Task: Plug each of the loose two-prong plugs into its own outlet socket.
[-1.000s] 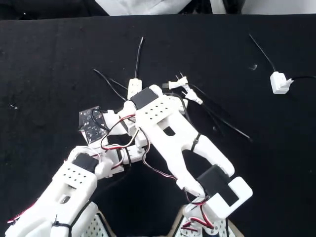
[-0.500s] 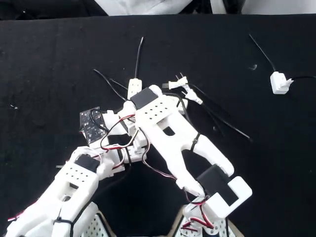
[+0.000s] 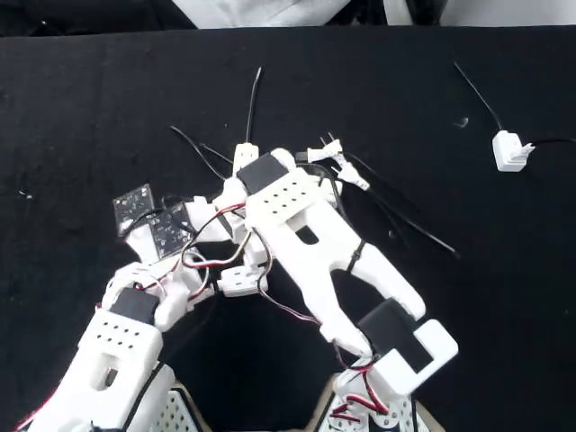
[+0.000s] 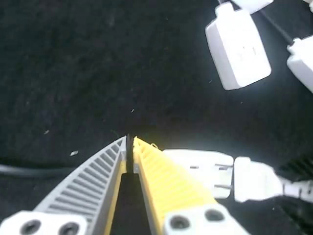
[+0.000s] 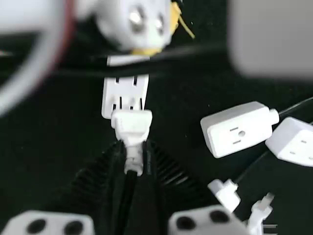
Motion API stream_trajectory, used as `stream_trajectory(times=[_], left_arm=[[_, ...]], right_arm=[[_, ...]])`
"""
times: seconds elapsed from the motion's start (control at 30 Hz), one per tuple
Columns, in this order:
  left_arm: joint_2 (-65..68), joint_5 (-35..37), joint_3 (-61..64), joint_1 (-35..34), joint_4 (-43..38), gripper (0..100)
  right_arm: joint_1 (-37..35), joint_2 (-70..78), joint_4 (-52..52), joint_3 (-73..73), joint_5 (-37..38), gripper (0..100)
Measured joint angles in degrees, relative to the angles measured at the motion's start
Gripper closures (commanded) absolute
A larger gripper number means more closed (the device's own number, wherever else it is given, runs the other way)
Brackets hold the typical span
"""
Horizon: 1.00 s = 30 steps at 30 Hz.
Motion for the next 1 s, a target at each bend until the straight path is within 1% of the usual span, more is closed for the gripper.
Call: stream_trajectory(times=[0.07, 0.43, 0.6, 0.77, 1.0], left_arm=[[-1.05, 0.00, 0.18, -0.26, 1.41, 97], [-0.53, -0.18, 2.73, -0.70, 1.41, 97], [9.67, 0.00, 1.67, -0.62, -1.23, 97], [19.78, -0.18, -3.60, -0.53, -1.85, 97], [23.74, 0.00, -5.45, -0.53, -3.08, 97]], right_arm=[[-0.26, 0.00, 0.00, 0.00, 0.00, 98.8], [-0.26, 0.00, 0.00, 0.09, 0.09, 98.8], [-0.18, 0.00, 0.00, 0.09, 0.09, 98.8], [-0.18, 0.00, 0.00, 0.09, 0.09, 98.8], [-0.18, 0.00, 0.00, 0.09, 0.09, 98.8]])
